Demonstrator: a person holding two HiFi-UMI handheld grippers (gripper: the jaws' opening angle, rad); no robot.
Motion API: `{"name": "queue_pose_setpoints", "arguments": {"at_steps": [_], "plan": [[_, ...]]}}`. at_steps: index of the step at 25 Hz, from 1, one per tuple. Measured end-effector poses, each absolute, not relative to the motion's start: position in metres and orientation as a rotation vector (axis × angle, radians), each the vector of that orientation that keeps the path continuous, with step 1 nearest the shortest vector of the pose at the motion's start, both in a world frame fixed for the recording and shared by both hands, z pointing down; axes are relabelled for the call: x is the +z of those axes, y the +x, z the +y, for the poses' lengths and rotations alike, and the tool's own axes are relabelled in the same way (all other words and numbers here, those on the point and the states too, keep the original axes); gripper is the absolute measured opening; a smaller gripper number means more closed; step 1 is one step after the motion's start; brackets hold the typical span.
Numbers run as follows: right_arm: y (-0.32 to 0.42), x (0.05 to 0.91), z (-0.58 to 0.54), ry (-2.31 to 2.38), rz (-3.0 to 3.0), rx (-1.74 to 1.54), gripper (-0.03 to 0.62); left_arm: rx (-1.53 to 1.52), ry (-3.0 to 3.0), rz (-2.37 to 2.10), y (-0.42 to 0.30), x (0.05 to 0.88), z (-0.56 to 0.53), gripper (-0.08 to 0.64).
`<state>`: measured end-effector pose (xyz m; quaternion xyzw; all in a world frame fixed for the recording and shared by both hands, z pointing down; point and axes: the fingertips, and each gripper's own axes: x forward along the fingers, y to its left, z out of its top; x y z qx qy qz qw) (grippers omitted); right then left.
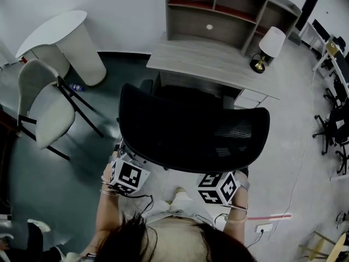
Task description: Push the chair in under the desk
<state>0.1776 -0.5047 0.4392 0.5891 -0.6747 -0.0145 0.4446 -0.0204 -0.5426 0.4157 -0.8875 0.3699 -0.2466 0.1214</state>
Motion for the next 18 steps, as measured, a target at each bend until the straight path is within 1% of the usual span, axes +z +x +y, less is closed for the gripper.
{"name": "queue_pose_setpoints", "arguments": {"at_steps": [18], "plan": [[0.1808,0.4381,-0.5142,1.464,-1.707,-0.059,0.204,-0.719,-2.585,1.108,-0.017,0.4163,-0.5485,0.216]]}}
